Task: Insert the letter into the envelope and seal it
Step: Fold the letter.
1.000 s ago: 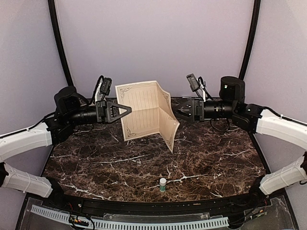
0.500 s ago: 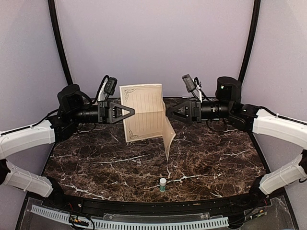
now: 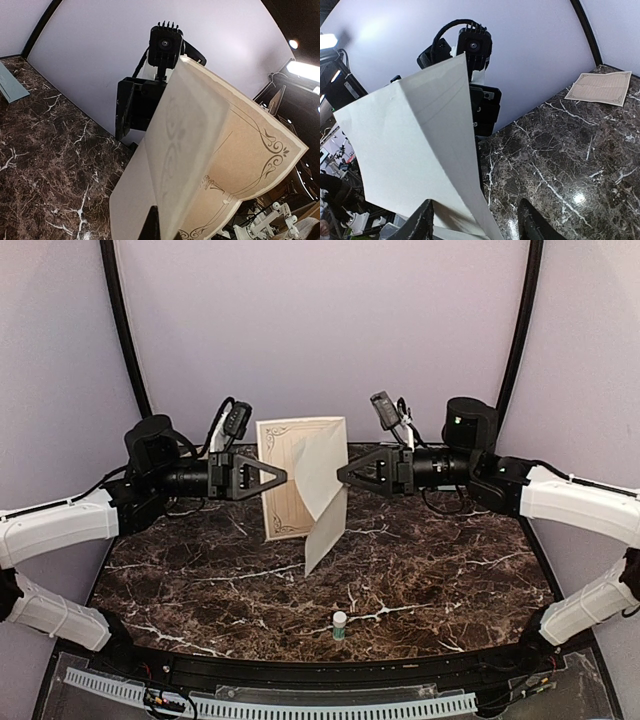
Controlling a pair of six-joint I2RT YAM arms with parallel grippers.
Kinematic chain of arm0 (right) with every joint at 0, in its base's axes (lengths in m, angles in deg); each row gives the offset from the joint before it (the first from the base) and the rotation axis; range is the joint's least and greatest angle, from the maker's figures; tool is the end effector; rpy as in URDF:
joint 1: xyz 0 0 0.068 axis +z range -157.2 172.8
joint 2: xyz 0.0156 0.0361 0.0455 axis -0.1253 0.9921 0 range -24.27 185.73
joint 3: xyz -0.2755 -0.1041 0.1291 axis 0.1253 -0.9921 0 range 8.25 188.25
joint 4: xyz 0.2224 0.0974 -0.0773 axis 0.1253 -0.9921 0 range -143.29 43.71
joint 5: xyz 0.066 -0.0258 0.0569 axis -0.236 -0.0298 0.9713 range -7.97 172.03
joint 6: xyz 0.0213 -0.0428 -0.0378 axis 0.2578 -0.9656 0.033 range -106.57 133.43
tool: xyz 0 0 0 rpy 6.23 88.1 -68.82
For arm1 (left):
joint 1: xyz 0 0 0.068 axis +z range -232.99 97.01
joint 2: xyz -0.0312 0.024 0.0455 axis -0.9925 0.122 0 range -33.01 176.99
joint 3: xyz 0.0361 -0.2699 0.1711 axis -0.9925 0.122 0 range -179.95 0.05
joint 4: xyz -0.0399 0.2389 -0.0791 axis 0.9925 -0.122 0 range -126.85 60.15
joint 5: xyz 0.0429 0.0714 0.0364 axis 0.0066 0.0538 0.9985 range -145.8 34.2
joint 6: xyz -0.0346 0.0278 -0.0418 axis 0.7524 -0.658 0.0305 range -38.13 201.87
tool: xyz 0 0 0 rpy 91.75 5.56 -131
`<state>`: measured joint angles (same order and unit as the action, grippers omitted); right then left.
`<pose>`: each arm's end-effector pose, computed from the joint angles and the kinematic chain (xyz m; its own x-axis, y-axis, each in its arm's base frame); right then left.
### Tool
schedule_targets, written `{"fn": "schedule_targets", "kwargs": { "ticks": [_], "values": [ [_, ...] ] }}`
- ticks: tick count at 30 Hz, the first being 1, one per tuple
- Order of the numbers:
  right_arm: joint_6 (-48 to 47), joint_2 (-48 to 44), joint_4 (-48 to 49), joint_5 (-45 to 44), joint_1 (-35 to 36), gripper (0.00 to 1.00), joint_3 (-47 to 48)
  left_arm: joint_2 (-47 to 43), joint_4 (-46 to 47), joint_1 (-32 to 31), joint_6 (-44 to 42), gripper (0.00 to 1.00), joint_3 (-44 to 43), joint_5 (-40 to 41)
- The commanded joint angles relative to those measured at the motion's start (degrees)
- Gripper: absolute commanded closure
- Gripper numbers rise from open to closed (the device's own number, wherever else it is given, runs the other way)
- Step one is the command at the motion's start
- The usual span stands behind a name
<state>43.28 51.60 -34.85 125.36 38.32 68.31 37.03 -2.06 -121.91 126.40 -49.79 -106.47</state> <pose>0.1846 0.2327 0.4028 -0.5434 -0.0366 -0.8387 -0.8393 0.0457 0.5418 0.1792 -0.1900 0.3965 -0.6243 -0.0672 -0.7783 0.7812 -0.0500 -0.6223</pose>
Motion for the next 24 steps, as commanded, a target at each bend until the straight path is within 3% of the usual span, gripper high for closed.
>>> {"fn": "schedule_targets", "kwargs": {
  "ticks": [1, 8, 16, 20, 22, 24],
  "values": [
    [0.91, 0.06, 3.96, 1.62, 0.79, 0.50, 1.14, -0.14, 1.98, -0.72, -0.90, 1.00, -1.92, -1.69],
    [1.51, -0.11, 5.18, 2.28, 1.50, 0.64, 1.24, 0.50, 2.57, -2.02, -0.90, 1.00, -2.07, -1.37],
    [3.23, -1.52, 7.12, 1.29, 1.75, 0.93, -0.01, 0.76, 2.49, -3.10, -0.97, 1.00, -2.44, -0.86],
    [4.85, -2.14, 7.67, -0.32, 1.86, 1.00, -0.43, 0.81, 2.38, -3.88, -1.28, 1.00, -2.45, -0.31],
    [4.69, -2.75, 6.66, -2.08, 1.85, 1.00, -0.47, 0.15, 1.78, -3.90, -1.90, 0.96, -2.24, 0.79],
    [4.39, -3.81, 5.60, -4.64, 1.84, 1.00, -0.82, -1.60, 1.88, -3.88, -2.66, 0.82, -1.53, 2.48]
  ]
}}
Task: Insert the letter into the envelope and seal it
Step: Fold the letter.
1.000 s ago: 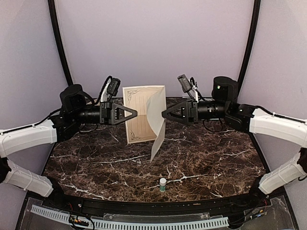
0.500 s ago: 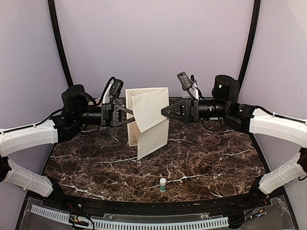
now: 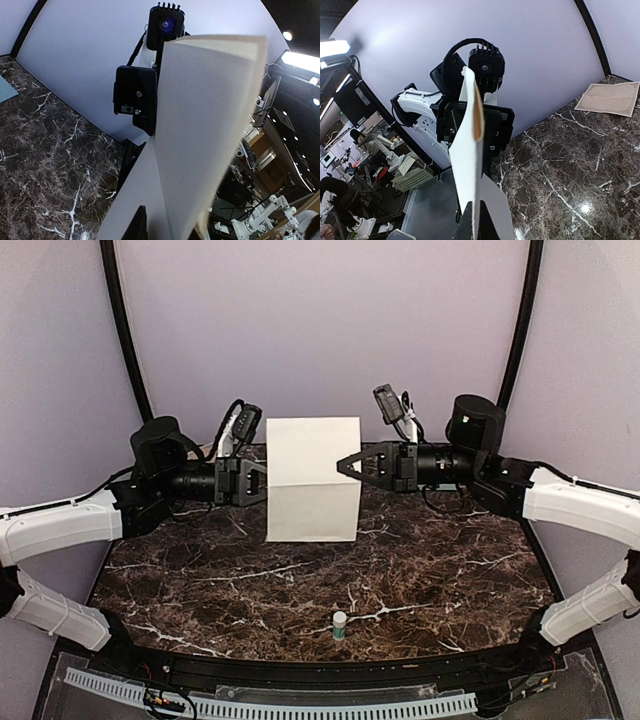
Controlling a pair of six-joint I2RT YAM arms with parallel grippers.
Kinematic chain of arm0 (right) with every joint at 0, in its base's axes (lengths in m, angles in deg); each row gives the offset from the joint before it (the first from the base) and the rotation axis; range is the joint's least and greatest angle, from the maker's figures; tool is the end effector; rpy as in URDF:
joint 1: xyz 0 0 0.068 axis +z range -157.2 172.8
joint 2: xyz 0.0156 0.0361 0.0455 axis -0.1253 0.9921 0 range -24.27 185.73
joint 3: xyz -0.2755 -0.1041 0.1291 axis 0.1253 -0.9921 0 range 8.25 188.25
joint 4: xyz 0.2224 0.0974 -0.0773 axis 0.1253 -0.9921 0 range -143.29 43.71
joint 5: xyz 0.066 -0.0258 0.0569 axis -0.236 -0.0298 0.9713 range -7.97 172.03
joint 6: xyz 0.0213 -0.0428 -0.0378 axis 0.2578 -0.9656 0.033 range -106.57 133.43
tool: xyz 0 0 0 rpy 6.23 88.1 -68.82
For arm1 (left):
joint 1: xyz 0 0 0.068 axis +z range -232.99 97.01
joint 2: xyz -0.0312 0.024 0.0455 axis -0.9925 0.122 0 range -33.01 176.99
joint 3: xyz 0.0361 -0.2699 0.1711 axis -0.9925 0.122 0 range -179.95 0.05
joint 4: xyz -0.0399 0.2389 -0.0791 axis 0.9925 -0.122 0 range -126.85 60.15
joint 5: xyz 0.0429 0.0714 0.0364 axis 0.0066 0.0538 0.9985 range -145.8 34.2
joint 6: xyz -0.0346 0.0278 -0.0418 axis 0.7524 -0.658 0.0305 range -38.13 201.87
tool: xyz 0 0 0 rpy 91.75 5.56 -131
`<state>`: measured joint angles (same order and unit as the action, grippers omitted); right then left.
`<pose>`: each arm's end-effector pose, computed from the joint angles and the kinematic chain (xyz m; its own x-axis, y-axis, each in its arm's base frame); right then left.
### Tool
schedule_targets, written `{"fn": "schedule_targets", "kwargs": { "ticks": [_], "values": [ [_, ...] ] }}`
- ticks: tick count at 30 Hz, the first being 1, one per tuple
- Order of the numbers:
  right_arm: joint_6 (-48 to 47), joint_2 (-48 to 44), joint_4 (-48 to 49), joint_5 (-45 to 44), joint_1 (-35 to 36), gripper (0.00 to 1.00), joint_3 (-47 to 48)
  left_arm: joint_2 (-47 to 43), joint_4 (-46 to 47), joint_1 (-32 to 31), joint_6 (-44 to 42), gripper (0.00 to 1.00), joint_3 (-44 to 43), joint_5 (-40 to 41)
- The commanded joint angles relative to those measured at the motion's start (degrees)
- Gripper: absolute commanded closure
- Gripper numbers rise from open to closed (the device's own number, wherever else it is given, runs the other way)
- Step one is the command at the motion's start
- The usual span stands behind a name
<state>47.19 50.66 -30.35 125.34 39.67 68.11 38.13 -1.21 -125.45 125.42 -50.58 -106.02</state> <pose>0.1760 0.2336 0.4145 -0.5472 0.0073 -0.8370 -0.8370 -0.0087 0.5471 0.1715 -0.2043 0.3982 -0.6087 -0.0406 -0.7924 0.7917 -0.0958 -0.6033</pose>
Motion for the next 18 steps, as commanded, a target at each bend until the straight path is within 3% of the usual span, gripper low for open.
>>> {"fn": "schedule_targets", "kwargs": {
  "ticks": [1, 5, 10, 18],
  "values": [
    [0.40, -3.46, 0.72, -5.70, 0.50, 1.00, -0.85, -4.08, 0.26, -0.34, -2.69, 0.68, -0.45, 3.63],
    [-0.67, -5.19, -2.00, -9.08, 0.33, 1.00, -1.09, -8.46, -5.44, 0.20, -6.20, 0.44, -0.81, 8.35],
    [-1.39, -6.66, -4.09, -10.52, -0.44, 1.00, -1.48, -13.79, -9.58, 2.15, -7.21, 0.24, -0.12, 11.57],
    [-1.28, -6.32, -2.97, -5.61, -0.55, 1.00, -0.65, -13.37, -9.25, 2.29, -6.10, 0.17, 0.26, 11.99]
  ]
}}
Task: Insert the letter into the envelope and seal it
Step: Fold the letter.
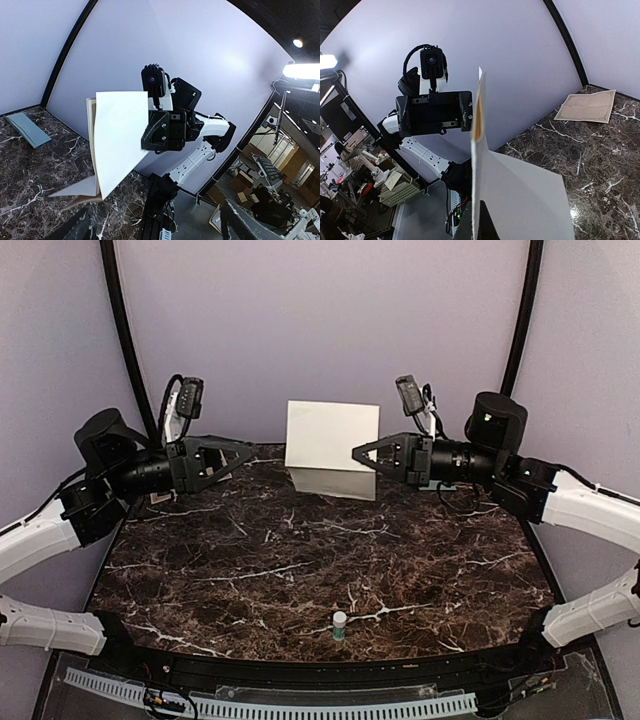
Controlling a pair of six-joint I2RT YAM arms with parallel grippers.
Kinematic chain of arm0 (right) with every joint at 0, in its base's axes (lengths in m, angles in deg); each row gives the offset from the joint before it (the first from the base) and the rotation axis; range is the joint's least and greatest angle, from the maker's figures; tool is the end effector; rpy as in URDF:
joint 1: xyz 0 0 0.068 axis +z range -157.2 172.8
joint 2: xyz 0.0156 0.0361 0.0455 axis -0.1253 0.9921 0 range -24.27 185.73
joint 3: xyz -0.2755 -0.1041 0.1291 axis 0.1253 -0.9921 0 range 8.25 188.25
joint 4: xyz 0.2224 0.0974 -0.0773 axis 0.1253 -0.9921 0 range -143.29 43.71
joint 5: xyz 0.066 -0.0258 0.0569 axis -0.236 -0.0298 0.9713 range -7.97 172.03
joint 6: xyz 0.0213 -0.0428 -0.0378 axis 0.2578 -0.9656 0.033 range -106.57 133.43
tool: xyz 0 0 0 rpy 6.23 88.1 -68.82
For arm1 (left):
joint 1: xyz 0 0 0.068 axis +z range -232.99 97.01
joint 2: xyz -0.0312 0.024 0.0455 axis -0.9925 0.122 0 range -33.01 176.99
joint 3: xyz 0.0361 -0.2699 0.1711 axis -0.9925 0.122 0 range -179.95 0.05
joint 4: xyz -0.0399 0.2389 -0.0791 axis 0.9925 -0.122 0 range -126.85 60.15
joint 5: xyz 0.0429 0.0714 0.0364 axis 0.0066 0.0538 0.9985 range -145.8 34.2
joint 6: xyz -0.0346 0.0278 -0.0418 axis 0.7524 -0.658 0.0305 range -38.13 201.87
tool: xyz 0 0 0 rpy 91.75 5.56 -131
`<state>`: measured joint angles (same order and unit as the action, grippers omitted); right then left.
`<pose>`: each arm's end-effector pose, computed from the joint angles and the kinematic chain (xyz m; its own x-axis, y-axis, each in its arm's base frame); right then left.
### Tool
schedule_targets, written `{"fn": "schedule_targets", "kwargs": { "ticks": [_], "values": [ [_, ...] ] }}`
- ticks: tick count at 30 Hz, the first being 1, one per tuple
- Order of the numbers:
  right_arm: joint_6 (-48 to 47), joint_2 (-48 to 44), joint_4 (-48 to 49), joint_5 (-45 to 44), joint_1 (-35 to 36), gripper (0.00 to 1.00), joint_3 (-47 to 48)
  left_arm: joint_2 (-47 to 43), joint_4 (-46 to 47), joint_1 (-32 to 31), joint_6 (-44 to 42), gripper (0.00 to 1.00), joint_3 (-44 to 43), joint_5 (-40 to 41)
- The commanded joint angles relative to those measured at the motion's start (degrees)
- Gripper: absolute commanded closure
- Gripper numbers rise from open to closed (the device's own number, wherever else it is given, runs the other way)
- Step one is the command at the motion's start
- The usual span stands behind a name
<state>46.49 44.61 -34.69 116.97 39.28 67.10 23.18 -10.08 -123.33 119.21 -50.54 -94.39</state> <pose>0.1621 0.2085 0.4272 -0.5237 0.0979 -0.8463 -0.8388 0.1144 0.5323 0.1296 -0.1473 0.4378 -0.4382 -0.2499 -0.8635 0.8819 0.0664 -0.4667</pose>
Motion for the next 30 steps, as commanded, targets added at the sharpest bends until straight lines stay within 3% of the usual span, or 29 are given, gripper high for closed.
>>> {"fn": "schedule_targets", "kwargs": {
  "ticks": [1, 16, 18, 25, 30],
  "values": [
    [-0.40, -0.10, 1.76, 3.87, -0.16, 1.00, 0.46, 2.05, 0.37, 0.17, 0.41, 0.17, 0.33, 0.09],
    [0.77, 1.18, 1.74, 7.36, 0.19, 1.00, 1.67, 12.14, 3.54, -3.55, 0.00, 0.15, -4.19, -5.95],
    [0.77, 0.87, 1.51, 6.39, 0.17, 1.00, 1.64, 12.34, 3.70, -3.97, -0.20, 0.19, -4.07, -6.19],
    [0.78, 0.81, 0.83, 4.79, 0.19, 1.00, 2.07, 12.50, 3.70, -4.64, -0.19, 0.58, -3.62, -6.84],
    [0.82, 0.64, 0.55, 3.54, 0.24, 1.00, 2.15, 12.71, 3.25, -4.75, -0.34, 0.73, -3.56, -6.69]
  ]
}}
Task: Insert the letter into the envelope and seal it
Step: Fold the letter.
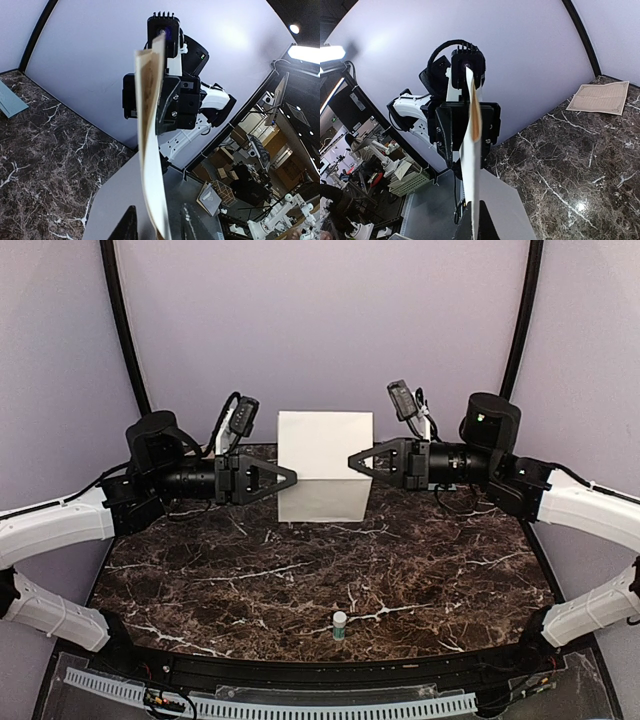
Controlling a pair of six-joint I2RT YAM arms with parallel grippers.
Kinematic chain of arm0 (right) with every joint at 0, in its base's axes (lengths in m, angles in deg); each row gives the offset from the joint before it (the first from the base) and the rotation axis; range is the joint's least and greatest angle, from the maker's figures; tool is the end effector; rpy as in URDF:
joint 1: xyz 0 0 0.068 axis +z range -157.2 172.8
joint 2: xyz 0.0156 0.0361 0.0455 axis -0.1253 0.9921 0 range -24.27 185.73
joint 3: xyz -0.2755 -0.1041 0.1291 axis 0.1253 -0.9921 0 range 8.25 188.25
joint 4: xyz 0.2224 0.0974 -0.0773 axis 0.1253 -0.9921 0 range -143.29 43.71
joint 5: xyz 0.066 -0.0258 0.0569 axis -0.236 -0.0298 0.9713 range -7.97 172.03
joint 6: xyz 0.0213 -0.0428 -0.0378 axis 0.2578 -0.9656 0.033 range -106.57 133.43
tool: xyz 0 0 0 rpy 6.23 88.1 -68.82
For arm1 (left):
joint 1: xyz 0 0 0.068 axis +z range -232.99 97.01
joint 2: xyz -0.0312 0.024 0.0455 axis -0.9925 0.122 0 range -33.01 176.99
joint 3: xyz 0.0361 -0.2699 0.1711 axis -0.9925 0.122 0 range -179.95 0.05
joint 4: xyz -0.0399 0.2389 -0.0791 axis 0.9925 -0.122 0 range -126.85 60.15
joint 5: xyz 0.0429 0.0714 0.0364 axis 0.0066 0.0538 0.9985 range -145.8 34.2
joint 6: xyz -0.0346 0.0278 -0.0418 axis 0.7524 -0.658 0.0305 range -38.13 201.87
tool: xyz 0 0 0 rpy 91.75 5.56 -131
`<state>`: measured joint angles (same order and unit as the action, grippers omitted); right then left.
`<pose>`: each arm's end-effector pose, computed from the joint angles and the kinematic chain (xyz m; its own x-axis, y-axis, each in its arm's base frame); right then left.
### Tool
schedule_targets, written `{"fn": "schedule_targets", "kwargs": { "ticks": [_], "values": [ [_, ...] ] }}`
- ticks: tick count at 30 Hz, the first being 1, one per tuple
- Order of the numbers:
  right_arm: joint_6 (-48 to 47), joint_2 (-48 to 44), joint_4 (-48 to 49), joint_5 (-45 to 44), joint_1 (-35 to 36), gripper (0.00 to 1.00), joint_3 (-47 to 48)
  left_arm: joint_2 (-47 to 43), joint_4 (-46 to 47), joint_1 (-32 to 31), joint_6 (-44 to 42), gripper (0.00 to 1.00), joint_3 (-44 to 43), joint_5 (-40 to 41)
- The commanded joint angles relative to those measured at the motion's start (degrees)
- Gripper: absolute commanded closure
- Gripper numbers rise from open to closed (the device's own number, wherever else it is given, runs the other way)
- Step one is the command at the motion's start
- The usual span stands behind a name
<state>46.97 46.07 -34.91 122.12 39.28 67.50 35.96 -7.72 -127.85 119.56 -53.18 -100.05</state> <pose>0.1634 0.2147 0.4230 -0.5488 0.0359 -0.8352 -0.8338 0.0479 0.5499 0.1608 -0.2049 0.4118 -0.5470 -0.0735 -0.8339 0.8370 -0.0332 -0.5462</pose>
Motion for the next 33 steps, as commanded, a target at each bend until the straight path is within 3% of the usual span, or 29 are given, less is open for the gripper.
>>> {"fn": "schedule_targets", "kwargs": {
  "ticks": [1, 10, 16, 21, 27, 31, 33],
  "values": [
    [0.35, -0.77, 0.57, -1.68, 0.20, 1.00, 1.83, -0.02, 0.85, -0.23, -0.76, 0.75, -0.91, -0.93],
    [0.35, -0.89, 0.23, -1.14, 0.19, 1.00, 2.10, 0.35, 0.75, -0.23, -0.73, 0.99, -0.77, 1.22],
    [0.48, -1.78, 1.10, 0.25, 0.19, 0.66, 1.18, -1.62, 3.77, -0.23, -0.17, 1.00, 1.26, 6.14],
    [1.47, -1.89, 2.15, 1.50, 0.28, 0.58, -0.28, -1.94, 6.86, -0.23, 0.92, 1.00, 2.17, 7.11],
    [1.97, -1.79, 3.07, 2.02, 0.37, 0.71, -0.97, -1.62, 9.18, -0.23, 2.11, 1.00, 2.86, 6.94],
    [1.84, -1.70, 3.25, 1.81, 0.37, 0.97, -0.89, -1.51, 9.50, -0.23, 2.57, 1.00, 3.27, 7.00],
    [1.62, -1.54, 2.82, 1.45, 0.37, 1.00, -0.80, -1.61, 9.31, -0.23, 2.69, 0.95, 3.38, 7.03]
  ]
}}
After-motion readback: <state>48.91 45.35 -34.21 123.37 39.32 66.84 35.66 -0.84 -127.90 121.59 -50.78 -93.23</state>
